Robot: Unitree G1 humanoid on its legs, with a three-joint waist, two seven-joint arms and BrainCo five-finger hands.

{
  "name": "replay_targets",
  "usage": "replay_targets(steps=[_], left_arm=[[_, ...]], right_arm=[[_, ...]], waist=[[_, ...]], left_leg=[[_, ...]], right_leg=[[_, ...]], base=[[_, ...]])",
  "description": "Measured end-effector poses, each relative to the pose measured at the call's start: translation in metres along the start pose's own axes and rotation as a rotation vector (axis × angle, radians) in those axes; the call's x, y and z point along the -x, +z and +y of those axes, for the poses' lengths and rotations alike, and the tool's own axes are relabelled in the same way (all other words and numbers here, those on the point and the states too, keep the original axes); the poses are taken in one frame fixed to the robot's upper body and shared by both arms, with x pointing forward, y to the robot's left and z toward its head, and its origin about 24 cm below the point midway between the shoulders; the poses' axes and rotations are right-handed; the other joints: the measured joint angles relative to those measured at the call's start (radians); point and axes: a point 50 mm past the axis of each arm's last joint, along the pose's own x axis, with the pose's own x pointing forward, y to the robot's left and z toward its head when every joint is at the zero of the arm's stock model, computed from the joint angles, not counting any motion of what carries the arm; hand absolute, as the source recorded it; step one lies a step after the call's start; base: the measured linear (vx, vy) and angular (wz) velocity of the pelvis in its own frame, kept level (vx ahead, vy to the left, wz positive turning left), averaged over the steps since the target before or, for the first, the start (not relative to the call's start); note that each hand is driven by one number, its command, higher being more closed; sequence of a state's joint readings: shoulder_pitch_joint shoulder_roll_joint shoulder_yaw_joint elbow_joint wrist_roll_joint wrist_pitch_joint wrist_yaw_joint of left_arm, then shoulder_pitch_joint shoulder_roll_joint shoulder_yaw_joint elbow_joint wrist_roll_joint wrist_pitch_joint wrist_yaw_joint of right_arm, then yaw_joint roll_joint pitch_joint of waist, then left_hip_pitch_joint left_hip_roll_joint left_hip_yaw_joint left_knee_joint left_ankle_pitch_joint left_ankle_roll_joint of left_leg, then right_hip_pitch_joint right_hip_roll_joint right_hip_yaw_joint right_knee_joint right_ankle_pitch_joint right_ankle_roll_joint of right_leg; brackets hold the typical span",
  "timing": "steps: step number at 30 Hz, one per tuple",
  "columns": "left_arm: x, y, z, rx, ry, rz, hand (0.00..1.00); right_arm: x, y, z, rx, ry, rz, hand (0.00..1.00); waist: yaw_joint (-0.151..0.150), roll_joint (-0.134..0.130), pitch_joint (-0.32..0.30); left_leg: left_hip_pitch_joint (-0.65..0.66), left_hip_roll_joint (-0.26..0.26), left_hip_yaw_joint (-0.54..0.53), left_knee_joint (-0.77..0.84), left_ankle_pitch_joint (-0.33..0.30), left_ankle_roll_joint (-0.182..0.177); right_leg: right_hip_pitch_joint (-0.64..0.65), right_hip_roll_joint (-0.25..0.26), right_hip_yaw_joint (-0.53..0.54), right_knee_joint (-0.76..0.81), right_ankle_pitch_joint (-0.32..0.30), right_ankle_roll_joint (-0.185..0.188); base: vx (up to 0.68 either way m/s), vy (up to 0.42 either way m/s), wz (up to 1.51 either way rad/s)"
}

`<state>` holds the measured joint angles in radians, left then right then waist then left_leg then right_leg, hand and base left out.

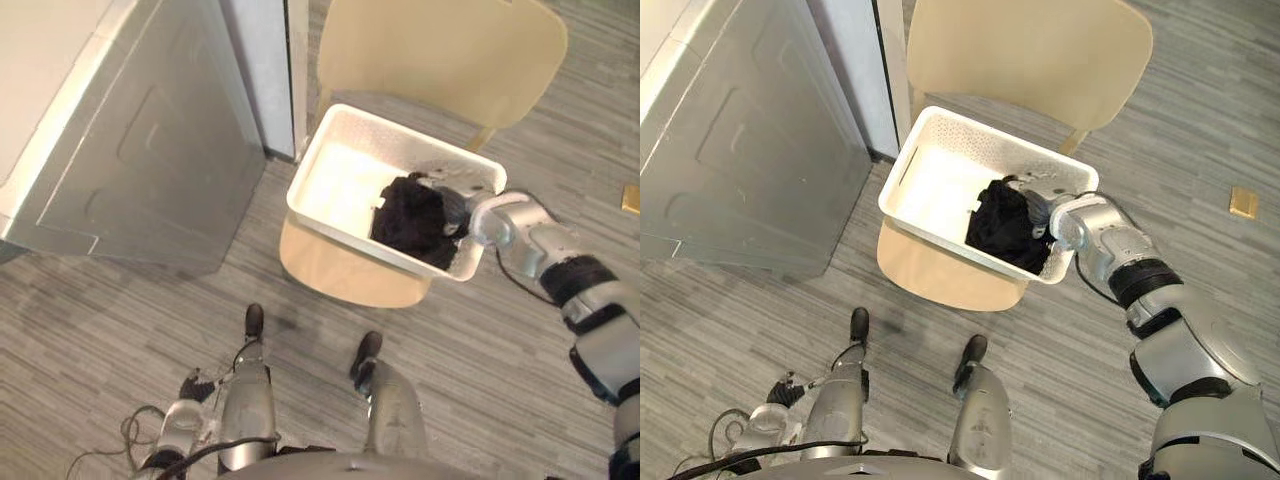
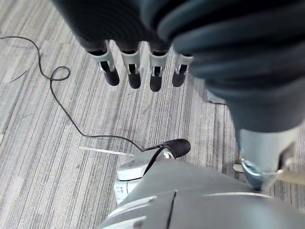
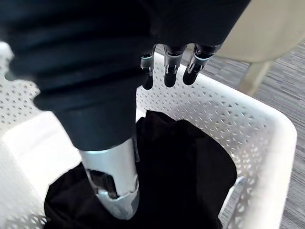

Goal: Pick up the laundry basket with both hands and put the clothes into the washing machine.

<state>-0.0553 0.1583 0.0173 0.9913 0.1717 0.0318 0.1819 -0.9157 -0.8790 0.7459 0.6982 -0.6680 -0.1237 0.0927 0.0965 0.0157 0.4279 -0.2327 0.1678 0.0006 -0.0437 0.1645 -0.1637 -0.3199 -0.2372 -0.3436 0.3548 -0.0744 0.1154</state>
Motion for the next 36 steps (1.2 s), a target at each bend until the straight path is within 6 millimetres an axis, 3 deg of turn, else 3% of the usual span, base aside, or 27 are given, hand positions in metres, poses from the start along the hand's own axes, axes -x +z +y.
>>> replay_targets(steps=[5, 11, 17, 22, 27, 36], left_arm=[[-0.002, 0.02, -0.003, -0.02, -0.007, -0.073, 0.0], [-0.002, 0.027, -0.003, -0.038, -0.002, -0.103, 0.0], [-0.004, 0.042, -0.007, -0.047, -0.01, -0.14, 0.0], [-0.004, 0.05, -0.011, -0.035, -0.018, -0.16, 0.0], [-0.004, 0.064, -0.017, -0.023, -0.019, -0.194, 0.0], [-0.003, 0.086, -0.021, -0.03, -0.02, -0.258, 0.0]], right_arm=[[0.0, -0.007, 0.0, 0.008, 0.002, 0.03, 0.0], [-0.001, -0.018, 0.002, 0.038, 0.003, 0.085, 0.0], [-0.001, -0.031, -0.011, 0.032, -0.055, 0.158, 0.0], [0.001, -0.04, -0.007, 0.028, -0.049, 0.2, 0.0], [0.004, -0.053, -0.001, 0.012, -0.047, 0.275, 0.0], [0.004, -0.058, 0.003, -0.034, -0.074, 0.346, 0.0]], waist=[[0.006, 0.002, 0.017], [0.013, 0.004, 0.019], [0.022, 0.029, 0.039], [0.04, 0.043, 0.046], [0.046, 0.073, 0.062], [0.064, 0.084, 0.067]], left_leg=[[-0.037, -0.007, -0.003, 0.004, 0.011, 0.004], [-0.065, -0.014, -0.006, 0.004, 0.019, 0.008], [-0.108, -0.016, -0.027, -0.001, 0.037, 0.009], [-0.144, -0.018, -0.036, -0.013, 0.052, 0.007], [-0.184, -0.028, -0.055, -0.017, 0.066, 0.011], [-0.224, -0.034, -0.06, -0.017, 0.074, 0.014]], right_leg=[[-0.04, -0.009, 0.002, 0.019, 0.0, 0.0], [-0.071, -0.018, 0.003, 0.028, 0.005, -0.001], [-0.102, -0.019, -0.007, 0.026, 0.014, -0.002], [-0.14, -0.024, -0.02, 0.035, 0.014, -0.002], [-0.172, -0.036, -0.027, 0.042, 0.016, -0.001], [-0.2, -0.037, -0.031, 0.02, 0.036, 0.0]], base=[[-0.05, 0.003, 0.03], [-0.02, -0.006, 0.02], [-0.02, -0.019, 0.07], [-0.01, -0.037, 0.07], [-0.01, -0.038, 0.09], [-0.01, -0.052, 0.01]])
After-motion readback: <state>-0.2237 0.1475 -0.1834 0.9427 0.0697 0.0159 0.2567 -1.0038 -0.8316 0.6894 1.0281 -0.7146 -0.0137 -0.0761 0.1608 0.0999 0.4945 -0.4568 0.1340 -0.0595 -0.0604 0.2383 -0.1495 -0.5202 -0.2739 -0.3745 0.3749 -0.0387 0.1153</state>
